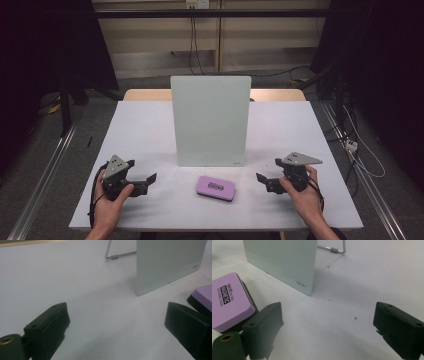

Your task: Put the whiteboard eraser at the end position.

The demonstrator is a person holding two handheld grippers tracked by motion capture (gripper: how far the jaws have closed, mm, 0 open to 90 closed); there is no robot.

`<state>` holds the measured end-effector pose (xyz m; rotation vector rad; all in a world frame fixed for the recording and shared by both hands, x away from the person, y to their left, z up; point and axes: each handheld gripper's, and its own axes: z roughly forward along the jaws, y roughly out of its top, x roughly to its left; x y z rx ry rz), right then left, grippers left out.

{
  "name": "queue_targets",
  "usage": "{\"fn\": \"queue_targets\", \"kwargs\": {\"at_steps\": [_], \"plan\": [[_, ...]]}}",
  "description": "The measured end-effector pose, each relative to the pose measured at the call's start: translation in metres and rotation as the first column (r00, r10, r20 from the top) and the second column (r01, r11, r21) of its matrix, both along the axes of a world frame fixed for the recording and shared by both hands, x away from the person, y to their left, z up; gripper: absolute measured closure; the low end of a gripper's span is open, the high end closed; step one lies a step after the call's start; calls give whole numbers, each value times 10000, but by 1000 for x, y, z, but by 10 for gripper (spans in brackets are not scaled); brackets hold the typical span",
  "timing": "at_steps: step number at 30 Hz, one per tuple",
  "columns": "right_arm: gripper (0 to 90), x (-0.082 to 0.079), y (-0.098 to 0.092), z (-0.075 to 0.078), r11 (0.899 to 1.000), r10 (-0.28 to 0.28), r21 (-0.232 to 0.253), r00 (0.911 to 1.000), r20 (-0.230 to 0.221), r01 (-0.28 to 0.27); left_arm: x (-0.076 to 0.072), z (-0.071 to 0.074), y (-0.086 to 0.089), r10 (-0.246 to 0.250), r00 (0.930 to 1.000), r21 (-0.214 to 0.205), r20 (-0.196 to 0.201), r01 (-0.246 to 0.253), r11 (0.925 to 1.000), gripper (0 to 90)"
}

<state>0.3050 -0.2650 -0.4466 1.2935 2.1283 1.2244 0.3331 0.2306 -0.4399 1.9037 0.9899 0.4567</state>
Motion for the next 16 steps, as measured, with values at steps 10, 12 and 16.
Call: {"fn": "queue_targets", "kwargs": {"at_steps": [10,12,16], "plan": [[92,-19,-14,-8,9983,-526,276,9985,170,521,3,-3,1,76,9999,98,-88,-76,9999,53],[92,-20,-14,-9,9985,-510,224,9983,272,504,3,-4,0,93,9999,74,-128,-92,9999,54],[91,-20,-11,-9,9989,-347,327,9989,312,337,5,-6,-1,41,9998,103,-202,-38,9999,54]]}}
